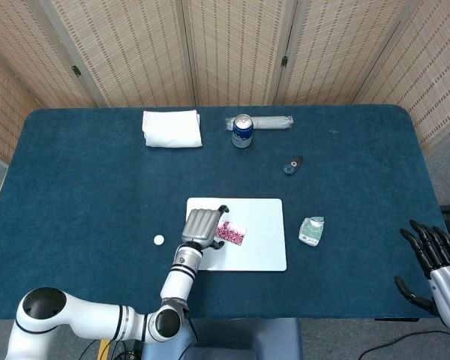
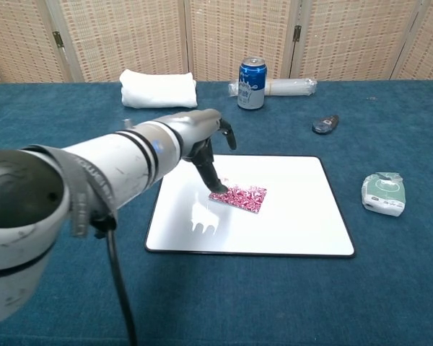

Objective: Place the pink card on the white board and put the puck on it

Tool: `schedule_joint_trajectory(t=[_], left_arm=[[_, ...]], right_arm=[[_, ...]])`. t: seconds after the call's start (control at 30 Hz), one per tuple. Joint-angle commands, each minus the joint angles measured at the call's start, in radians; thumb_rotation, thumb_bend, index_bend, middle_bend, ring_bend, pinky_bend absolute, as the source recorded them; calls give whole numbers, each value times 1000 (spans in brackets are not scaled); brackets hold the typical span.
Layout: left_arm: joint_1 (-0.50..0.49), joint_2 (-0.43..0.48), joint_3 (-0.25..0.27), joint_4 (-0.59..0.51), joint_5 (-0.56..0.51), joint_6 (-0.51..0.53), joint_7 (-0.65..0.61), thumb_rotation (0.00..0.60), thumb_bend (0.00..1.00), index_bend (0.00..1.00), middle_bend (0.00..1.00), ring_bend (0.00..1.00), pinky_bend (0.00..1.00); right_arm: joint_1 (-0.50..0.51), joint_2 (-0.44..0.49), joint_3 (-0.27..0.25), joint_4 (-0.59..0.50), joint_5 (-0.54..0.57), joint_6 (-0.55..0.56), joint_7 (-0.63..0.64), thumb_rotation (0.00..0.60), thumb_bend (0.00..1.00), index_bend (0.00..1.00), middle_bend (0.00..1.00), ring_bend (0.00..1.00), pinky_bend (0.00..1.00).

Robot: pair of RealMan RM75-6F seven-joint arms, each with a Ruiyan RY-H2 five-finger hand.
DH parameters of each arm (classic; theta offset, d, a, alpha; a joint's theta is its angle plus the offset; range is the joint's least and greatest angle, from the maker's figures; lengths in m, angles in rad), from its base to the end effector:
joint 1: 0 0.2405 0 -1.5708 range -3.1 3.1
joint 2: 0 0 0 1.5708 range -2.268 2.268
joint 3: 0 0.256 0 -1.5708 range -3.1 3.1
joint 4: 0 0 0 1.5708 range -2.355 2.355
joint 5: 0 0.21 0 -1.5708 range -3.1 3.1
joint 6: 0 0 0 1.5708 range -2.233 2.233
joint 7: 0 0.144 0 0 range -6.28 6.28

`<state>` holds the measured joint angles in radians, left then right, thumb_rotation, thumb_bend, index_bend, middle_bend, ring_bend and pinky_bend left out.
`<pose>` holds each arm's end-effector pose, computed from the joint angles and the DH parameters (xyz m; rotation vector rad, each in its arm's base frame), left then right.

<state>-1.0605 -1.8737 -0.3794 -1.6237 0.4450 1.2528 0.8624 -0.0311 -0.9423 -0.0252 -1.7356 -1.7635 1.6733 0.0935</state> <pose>-0.0062 0.3212 -0.0794 -1.7677 -1.1581 -0.8362 -0.2760 -0.1273 0.2013 1.4675 -0.8423 1.0664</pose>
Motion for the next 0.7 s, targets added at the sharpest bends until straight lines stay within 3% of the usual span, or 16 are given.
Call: schedule_joint_trajectory(t=[0.03, 0.3, 0.7], left_arm=[[97, 123, 67, -176, 54, 50, -49, 600, 251, 359, 1000, 1000, 1000], [201, 208, 150, -186, 94, 38, -153, 600, 298, 450, 1000, 1000, 1000], [240, 243, 161, -25, 57, -111, -244, 600, 297, 474, 1000, 1000, 1000]], right_arm=[[1, -1, -7, -3, -16, -3, -8, 600, 260, 51, 0, 0, 0], [-1, -5, -24, -20, -50, -10, -44, 600, 260, 52, 0, 0, 0], [0, -8, -26, -26, -49, -17, -61, 600, 260, 51, 0, 0, 0]])
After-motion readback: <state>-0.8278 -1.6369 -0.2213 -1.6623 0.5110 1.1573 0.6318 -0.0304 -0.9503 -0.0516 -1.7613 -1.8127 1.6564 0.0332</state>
